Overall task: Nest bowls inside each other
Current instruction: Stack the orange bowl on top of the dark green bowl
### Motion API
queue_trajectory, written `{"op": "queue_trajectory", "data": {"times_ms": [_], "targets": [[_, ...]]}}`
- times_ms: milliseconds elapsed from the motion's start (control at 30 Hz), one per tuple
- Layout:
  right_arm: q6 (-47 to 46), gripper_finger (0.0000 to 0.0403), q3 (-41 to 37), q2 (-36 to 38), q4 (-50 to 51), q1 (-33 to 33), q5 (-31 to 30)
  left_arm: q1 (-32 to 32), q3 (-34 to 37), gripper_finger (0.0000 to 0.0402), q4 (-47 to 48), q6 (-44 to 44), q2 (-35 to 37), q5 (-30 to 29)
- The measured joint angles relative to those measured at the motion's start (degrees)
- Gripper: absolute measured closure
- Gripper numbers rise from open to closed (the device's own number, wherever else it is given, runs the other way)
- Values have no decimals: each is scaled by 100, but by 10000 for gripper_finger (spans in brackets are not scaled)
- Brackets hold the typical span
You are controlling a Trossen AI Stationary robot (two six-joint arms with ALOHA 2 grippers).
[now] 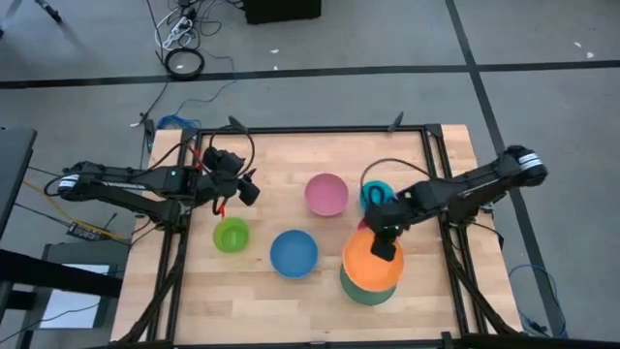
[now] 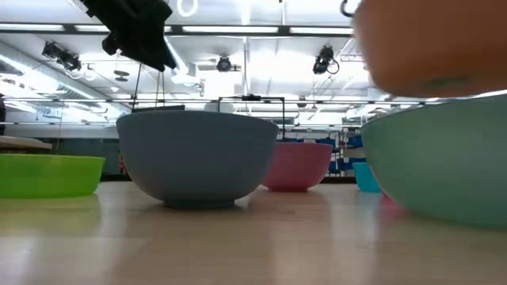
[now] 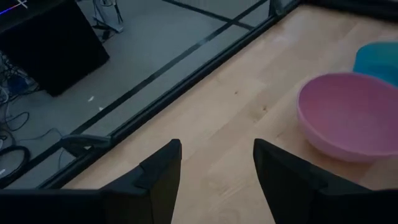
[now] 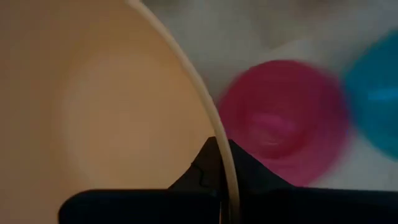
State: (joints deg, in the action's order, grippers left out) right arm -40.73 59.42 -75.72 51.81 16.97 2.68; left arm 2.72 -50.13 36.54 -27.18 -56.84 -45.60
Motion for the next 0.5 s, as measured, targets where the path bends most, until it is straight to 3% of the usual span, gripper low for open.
{"op": "queue_trajectory", "data": {"times_ms": [233,333,500], "targets": [[-413,403,-1207,296,-1374,530,109,0,0,193,-585,299,0,1],[-465,392,-1303,276,-1634,614,-9,0,0,193,-682,304,0,1],[-495,340,-1187,310,-1734,557,-356,0,0,193,-694,299,0,0]]}}
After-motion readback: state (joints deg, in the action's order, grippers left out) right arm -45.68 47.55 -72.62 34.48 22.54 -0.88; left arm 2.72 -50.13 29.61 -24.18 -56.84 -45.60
